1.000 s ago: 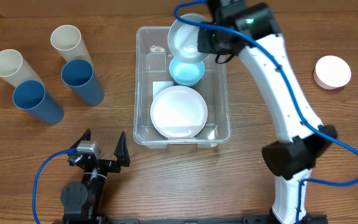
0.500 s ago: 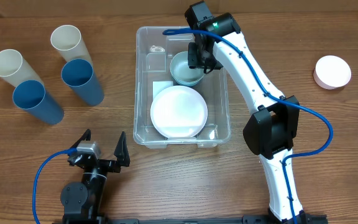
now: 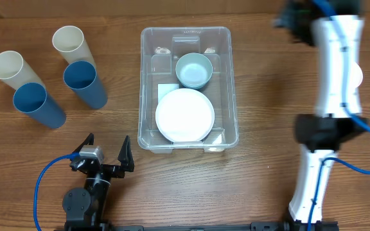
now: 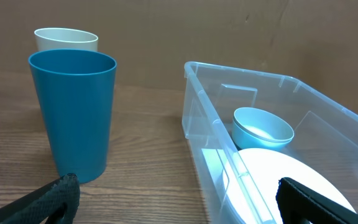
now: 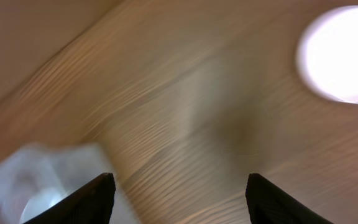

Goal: Pack container
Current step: 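Move the right gripper to the pink bowl and grasp it, then stack the pink bowl onto the bowls in the bin and release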

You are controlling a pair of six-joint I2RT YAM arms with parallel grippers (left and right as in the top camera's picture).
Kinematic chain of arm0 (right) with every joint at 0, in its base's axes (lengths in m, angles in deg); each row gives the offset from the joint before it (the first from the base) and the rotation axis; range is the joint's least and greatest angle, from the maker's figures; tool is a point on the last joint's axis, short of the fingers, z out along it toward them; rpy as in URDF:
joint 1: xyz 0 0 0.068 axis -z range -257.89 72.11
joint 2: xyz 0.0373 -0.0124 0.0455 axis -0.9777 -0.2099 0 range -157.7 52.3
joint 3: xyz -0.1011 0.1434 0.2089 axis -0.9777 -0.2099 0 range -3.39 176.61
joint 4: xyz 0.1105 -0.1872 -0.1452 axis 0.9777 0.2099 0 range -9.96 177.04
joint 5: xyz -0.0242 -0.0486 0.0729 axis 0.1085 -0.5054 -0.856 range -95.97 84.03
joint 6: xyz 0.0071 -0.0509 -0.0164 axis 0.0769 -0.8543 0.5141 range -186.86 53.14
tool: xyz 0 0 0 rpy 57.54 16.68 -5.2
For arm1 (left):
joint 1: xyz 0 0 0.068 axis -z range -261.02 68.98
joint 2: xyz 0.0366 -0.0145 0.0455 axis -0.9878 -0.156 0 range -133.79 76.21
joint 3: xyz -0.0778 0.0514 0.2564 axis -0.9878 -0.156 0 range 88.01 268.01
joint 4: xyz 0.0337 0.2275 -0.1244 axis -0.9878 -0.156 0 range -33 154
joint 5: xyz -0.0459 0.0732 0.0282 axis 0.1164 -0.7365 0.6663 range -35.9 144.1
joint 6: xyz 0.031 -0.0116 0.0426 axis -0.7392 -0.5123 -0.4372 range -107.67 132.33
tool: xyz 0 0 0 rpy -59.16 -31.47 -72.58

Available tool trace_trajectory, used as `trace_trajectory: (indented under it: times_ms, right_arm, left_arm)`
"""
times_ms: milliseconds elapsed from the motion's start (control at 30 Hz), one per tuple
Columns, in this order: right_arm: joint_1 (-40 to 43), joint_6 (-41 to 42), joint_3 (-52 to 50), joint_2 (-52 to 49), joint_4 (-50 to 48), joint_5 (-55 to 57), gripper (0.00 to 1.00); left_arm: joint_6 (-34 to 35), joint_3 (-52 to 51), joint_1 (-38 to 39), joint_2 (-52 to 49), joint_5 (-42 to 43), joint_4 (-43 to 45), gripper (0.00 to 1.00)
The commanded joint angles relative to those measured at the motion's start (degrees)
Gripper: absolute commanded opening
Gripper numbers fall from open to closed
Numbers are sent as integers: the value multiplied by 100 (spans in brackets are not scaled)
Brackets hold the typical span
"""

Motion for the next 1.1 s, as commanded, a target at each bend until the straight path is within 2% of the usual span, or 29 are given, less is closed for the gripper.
trace_trajectory:
  times_ms: [0, 33, 167, 433, 533, 600, 633, 667, 700, 767, 867, 967, 1000, 1067]
  right_arm:
    - [1128, 435, -627, 81, 13, -313, 70]
    - [1661, 433, -1174, 81, -13, -271, 70]
    - [2417, 343, -2577, 81, -614, -223, 69]
    - [2699, 210, -4603, 79, -2472, -227, 64]
    - [2697, 192, -4898, 79, -2850, -269, 59]
    - [2697, 184, -4913, 79, -2892, -269, 46]
    - [2697, 168, -4911, 79, -2872, -267, 34]
    - [2697, 168, -4911, 79, -2820, -267, 16]
    - [2691, 170, -4900, 81, -2765, -264, 7]
    - [2651, 173, -4865, 101, -2693, -264, 4]
    - [2354, 170, -4033, 254, -2164, -273, 4]
    - [1915, -98, -2804, 415, -1480, -269, 4]
    - [1576, -247, -2085, 520, -1102, -269, 4]
    - [984, -393, -1285, 695, -723, -271, 4]
  left_arm:
    - [81, -17, -28, 42, 68, -9, 100]
    - [81, -17, -28, 44, 68, -9, 100]
    - [81, -17, -28, 44, 68, -11, 100]
    - [81, -17, -28, 44, 68, -9, 100]
    - [81, -17, -28, 44, 68, -9, 100]
    - [81, -17, -28, 44, 68, -11, 100]
    - [81, -17, -28, 44, 68, -11, 100]
    - [81, -17, -28, 44, 68, -11, 100]
    - [81, -17, -28, 44, 68, -11, 100]
    - [81, -17, -28, 42, 68, -9, 100]
    - [81, -17, -28, 44, 68, -9, 100]
    - [81, -17, -28, 44, 68, -9, 100]
    - [81, -17, -28, 42, 68, -9, 100]
    - [81, -17, -28, 44, 68, -11, 100]
